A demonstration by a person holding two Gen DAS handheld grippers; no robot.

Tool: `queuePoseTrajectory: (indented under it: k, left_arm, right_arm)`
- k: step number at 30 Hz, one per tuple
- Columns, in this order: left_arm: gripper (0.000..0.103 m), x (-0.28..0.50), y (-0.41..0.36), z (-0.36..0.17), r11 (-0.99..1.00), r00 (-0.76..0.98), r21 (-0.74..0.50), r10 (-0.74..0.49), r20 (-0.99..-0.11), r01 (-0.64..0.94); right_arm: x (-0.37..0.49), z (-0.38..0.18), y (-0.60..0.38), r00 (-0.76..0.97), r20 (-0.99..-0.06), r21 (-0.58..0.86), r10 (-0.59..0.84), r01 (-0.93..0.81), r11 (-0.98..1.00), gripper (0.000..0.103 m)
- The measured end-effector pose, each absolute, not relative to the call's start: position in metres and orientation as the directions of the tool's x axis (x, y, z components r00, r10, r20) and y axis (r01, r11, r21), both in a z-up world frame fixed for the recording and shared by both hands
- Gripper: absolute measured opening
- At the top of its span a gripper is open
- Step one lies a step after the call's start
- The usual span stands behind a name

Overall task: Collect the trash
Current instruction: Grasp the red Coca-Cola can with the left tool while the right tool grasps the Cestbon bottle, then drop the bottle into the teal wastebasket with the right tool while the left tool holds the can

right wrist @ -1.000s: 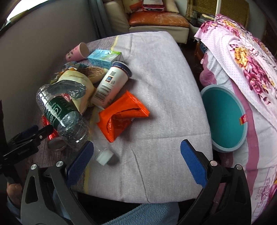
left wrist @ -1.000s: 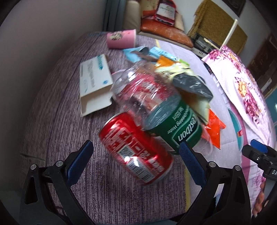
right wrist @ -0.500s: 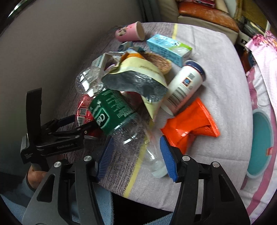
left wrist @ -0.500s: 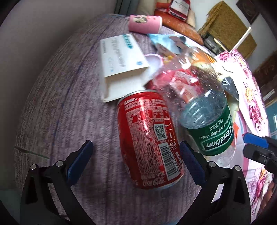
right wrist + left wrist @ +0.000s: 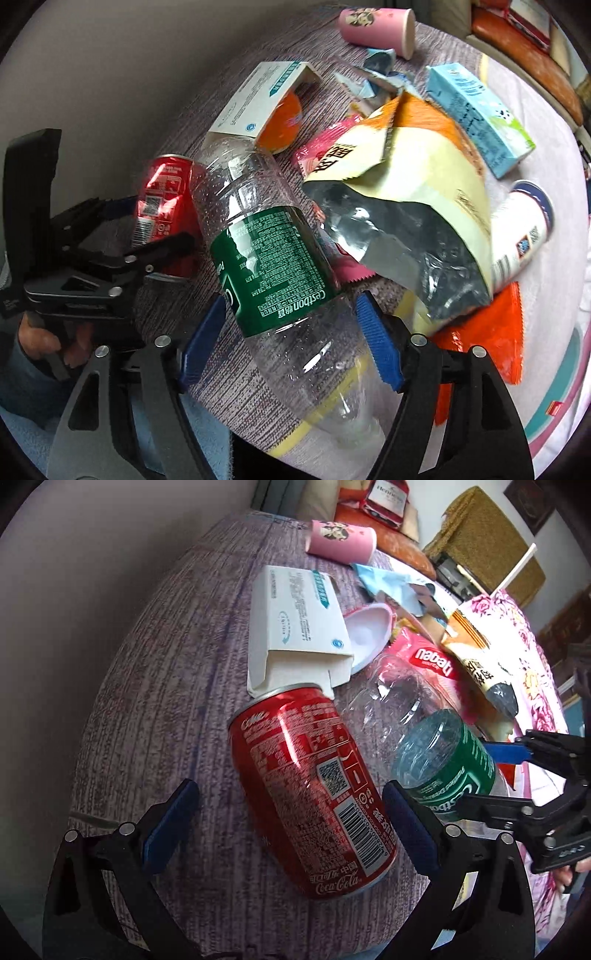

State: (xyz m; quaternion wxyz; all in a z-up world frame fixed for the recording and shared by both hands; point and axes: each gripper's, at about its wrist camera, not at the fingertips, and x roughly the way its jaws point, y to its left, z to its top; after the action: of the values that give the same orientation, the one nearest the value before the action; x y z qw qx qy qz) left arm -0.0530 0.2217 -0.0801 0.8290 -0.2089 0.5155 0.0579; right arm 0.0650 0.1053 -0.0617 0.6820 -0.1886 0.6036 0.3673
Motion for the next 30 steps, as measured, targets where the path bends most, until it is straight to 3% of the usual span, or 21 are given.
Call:
queuePoseTrajectory:
  k: [9,12,13,25,30]
  left_arm:
    - [0.098,-0.063,0.228,-0.082,0.897,0.489,-0.313,-0.13,-0.862,-0.312]
    - [0.071,-0.064,0.227,-0.078,0.897,0.507,-0.322,-0.134,-0.851,-0.304]
    - [0.056,-0.063,0.226,-0.078,0.898,0.503,-0.317,-0.13,-0.854,-0.306]
    - [0.056,-0.063,0.218,-0.07,0.913,0.496,-0.259,-0.074,-0.865,-0.315]
    - [0.056,-0.066,0.219,-0.056,0.911,0.516,-0.26,-0.062,-0.854,-0.321]
  right_arm:
    - [0.075,-0.084,0.126,-0.053,-0.955,0.235,0.292,-0.736,0.635,0.07]
    - [0.074,-0.082,0.122,-0.045,-0.95,0.244,0.309,-0.724,0.645,0.069]
    - [0.071,-0.08,0.116,-0.044,-0.948,0.251,0.316,-0.712,0.655,0.069]
    - [0.06,-0.079,0.096,-0.019,-0.939,0.262,0.343,-0.686,0.679,0.066]
    - [0.048,-0.047,0.079,-0.009,-0.9,0.333,0.436,-0.661,0.672,0.066]
